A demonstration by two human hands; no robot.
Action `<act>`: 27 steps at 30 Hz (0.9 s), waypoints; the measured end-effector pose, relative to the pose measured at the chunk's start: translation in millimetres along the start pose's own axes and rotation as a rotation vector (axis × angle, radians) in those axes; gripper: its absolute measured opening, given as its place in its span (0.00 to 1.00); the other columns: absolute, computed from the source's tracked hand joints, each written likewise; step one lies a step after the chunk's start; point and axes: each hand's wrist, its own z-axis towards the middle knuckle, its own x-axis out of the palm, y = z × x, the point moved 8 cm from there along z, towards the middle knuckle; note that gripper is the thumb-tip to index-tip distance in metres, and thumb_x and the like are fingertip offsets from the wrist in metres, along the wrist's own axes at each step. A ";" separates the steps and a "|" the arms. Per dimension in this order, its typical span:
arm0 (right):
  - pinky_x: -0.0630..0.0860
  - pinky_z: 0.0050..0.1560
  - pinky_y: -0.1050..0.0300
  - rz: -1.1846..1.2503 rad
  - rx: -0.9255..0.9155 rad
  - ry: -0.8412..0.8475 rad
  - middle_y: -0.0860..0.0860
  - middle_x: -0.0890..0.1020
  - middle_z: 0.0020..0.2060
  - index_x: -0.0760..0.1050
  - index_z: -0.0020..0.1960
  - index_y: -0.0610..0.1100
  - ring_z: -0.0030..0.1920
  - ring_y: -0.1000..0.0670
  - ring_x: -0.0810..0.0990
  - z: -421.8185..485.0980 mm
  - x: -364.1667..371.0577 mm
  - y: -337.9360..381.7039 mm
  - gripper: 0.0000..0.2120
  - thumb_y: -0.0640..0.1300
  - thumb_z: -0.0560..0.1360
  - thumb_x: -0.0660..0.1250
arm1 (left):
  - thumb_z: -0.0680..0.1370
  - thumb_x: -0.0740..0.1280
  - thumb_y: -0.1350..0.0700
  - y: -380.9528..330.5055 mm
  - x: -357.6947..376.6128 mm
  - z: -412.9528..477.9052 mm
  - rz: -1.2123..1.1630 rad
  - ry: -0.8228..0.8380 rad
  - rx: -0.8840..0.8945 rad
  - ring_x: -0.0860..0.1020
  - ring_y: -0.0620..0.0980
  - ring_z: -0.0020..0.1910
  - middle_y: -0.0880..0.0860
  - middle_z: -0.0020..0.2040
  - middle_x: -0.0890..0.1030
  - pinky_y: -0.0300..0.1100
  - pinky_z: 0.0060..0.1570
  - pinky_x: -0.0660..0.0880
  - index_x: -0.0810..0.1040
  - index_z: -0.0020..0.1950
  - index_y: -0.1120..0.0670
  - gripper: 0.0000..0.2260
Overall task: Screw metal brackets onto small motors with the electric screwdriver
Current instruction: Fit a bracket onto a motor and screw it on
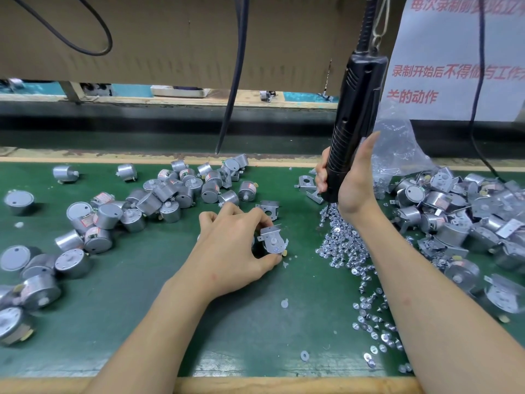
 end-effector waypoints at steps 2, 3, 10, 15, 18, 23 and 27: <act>0.71 0.29 0.58 0.008 -0.001 -0.002 0.48 0.74 0.28 0.74 0.35 0.48 0.25 0.48 0.71 0.4 -0.3 0.2 0.40 0.86 0.59 0.56 | 0.68 0.65 0.33 0.0 -0.3 0.1 -0.006 -0.001 0.001 0.66 0.43 0.53 0.34 0.43 0.72 0.47 0.55 0.59 0.72 0.51 0.41 0.18; 0.71 0.29 0.58 0.009 -0.003 -0.003 0.48 0.74 0.28 0.75 0.35 0.48 0.25 0.48 0.71 0.5 -0.5 0.2 0.40 0.86 0.59 0.56 | 0.68 0.66 0.33 -0.1 -0.3 0.2 -0.006 0.000 0.001 0.67 0.43 0.53 0.35 0.43 0.72 0.47 0.56 0.59 0.72 0.51 0.41 0.18; 0.72 0.29 0.58 0.003 -0.007 -0.014 0.48 0.74 0.28 0.75 0.35 0.47 0.25 0.48 0.71 0.6 -1.2 0.4 0.40 0.86 0.60 0.56 | 0.68 0.65 0.33 -0.8 -0.8 -0.1 -0.003 -0.002 0.005 0.66 0.43 0.53 0.36 0.44 0.73 0.47 0.55 0.58 0.72 0.51 0.41 0.18; 0.72 0.30 0.57 -0.003 -0.006 -0.025 0.48 0.74 0.28 0.74 0.35 0.47 0.25 0.48 0.71 0.2 -2.3 0.2 0.41 0.86 0.60 0.56 | 0.68 0.64 0.33 -0.8 -0.4 0.2 0.001 -0.003 0.003 0.66 0.44 0.52 0.35 0.43 0.73 0.47 0.55 0.58 0.72 0.51 0.41 0.18; 0.71 0.29 0.57 -0.012 -0.005 -0.030 0.47 0.74 0.28 0.74 0.35 0.47 0.25 0.48 0.71 0.1 -3.9 0.1 0.40 0.86 0.60 0.56 | 0.68 0.64 0.33 -0.9 -0.4 0.3 0.000 -0.009 0.005 0.66 0.43 0.52 0.33 0.43 0.71 0.47 0.55 0.58 0.72 0.51 0.41 0.18; 0.71 0.30 0.57 -0.011 -0.006 -0.041 0.47 0.74 0.29 0.75 0.36 0.47 0.26 0.48 0.71 -0.5 -6.3 0.3 0.41 0.86 0.60 0.56 | 0.68 0.64 0.32 -0.3 -0.3 -0.1 -0.009 -0.010 0.006 0.66 0.43 0.52 0.34 0.43 0.71 0.47 0.56 0.58 0.72 0.52 0.41 0.18; 0.71 0.30 0.57 -0.023 -0.013 -0.037 0.48 0.74 0.28 0.75 0.35 0.47 0.25 0.47 0.71 -1.0 -4.0 0.9 0.41 0.86 0.60 0.56 | 0.68 0.65 0.33 -0.7 -0.2 0.3 -0.004 -0.010 0.007 0.66 0.43 0.53 0.35 0.43 0.71 0.46 0.55 0.57 0.72 0.52 0.41 0.18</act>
